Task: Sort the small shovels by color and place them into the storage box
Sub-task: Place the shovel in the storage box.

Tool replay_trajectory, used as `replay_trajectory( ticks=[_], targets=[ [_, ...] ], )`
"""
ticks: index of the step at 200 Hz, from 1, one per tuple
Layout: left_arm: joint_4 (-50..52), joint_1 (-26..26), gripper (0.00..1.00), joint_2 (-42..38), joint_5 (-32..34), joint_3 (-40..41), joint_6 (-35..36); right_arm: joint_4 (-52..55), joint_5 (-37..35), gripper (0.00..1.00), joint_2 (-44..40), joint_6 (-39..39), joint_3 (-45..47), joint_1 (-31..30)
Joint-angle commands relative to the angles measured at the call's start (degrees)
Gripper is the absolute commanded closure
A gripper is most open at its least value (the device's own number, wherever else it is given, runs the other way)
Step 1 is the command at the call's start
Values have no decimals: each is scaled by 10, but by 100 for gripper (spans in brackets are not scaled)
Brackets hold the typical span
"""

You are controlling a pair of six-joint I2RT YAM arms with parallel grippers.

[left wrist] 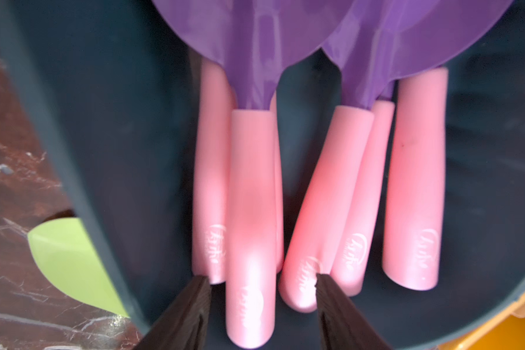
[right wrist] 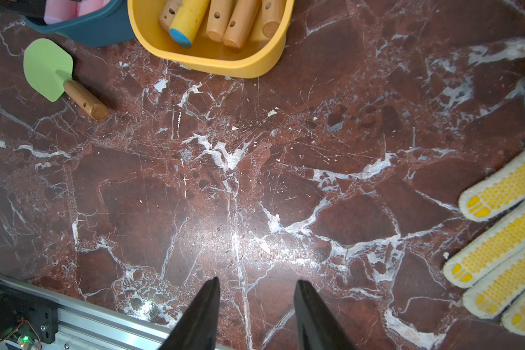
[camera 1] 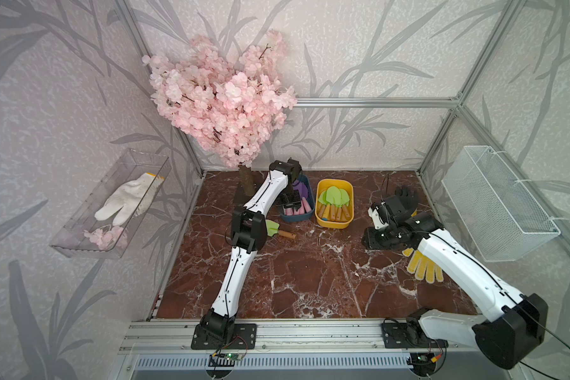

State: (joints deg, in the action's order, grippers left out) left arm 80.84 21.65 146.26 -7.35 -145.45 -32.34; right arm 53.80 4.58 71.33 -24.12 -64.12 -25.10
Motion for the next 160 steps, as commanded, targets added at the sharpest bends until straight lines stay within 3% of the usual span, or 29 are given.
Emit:
replay_trajectory(
  ticks=[1,69,121,160],
  targets=[
    [30,0,37,-37,13,-27,14,5,0,55,-4,4,-15,2],
    [38,41,36,-150,52,-36,40,4,5,55,-2,5,-34,3],
    [-40,77,36,-347,84,142,72,-5,8,55,41,41,-85,-31],
    [-92,81,36,-509,126,329,38,-3,8,53,96,75,-135,-87]
  ],
)
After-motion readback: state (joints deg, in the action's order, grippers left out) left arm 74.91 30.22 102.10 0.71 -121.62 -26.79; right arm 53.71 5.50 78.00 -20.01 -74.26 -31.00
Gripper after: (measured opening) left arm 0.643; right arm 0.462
